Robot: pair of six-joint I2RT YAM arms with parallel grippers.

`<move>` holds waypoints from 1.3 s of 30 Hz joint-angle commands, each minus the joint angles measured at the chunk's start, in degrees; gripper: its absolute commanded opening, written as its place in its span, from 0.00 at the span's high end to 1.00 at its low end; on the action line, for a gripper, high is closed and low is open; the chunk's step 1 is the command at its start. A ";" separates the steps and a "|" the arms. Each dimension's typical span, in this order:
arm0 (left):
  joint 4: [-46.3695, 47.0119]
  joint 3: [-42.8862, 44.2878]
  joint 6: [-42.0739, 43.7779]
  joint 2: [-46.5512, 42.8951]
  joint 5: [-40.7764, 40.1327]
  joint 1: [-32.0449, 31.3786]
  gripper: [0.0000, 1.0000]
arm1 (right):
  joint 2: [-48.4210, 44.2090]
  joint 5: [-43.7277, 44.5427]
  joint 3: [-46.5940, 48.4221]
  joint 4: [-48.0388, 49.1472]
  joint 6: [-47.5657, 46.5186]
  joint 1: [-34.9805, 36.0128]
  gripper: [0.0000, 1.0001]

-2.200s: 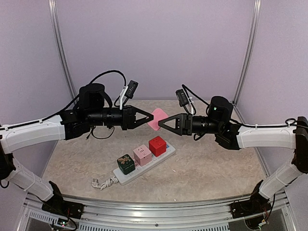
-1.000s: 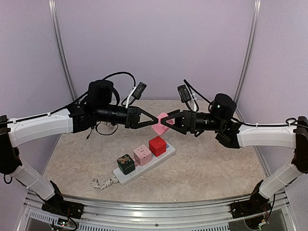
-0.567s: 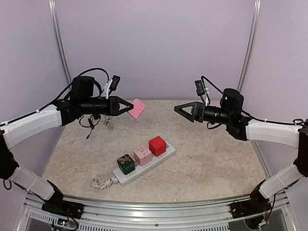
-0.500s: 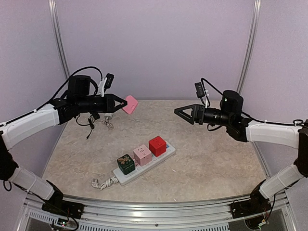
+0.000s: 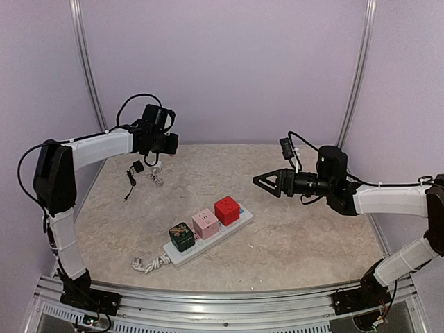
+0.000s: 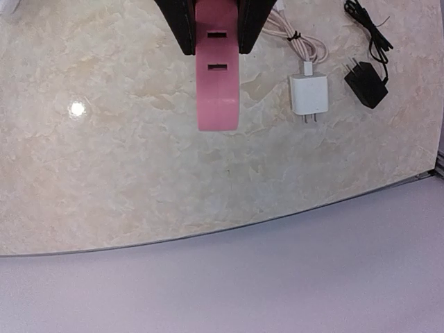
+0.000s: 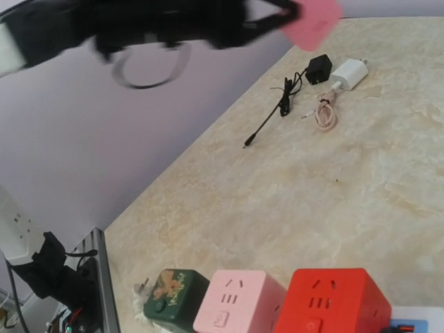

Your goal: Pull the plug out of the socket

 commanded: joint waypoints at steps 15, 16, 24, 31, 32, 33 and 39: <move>-3.63 16.72 11.55 25.76 -18.04 1.10 0.94 | 1.76 -1.43 -2.57 3.34 0.02 -0.23 0.03; -3.78 17.05 11.66 26.71 -18.17 1.07 0.93 | 1.94 -1.44 -2.49 3.53 0.16 -0.23 0.03; -5.28 18.14 10.79 29.09 -15.52 0.69 0.79 | 1.93 -1.32 -2.20 3.06 0.53 -0.22 0.03; -7.36 16.62 8.72 24.35 -4.38 -0.32 0.44 | 0.12 -0.86 -1.76 0.71 0.05 -0.21 0.03; -7.40 16.32 8.46 23.15 -2.93 -0.61 0.41 | -0.22 -0.75 -1.68 0.17 -0.09 -0.23 0.03; -7.60 16.06 8.19 22.20 -1.49 -0.83 0.39 | -0.54 -0.62 -1.60 -0.43 -0.45 -0.22 0.03; -8.90 14.04 7.11 14.46 6.66 -2.02 0.31 | -2.43 0.42 -0.77 -5.12 -2.63 -0.23 0.03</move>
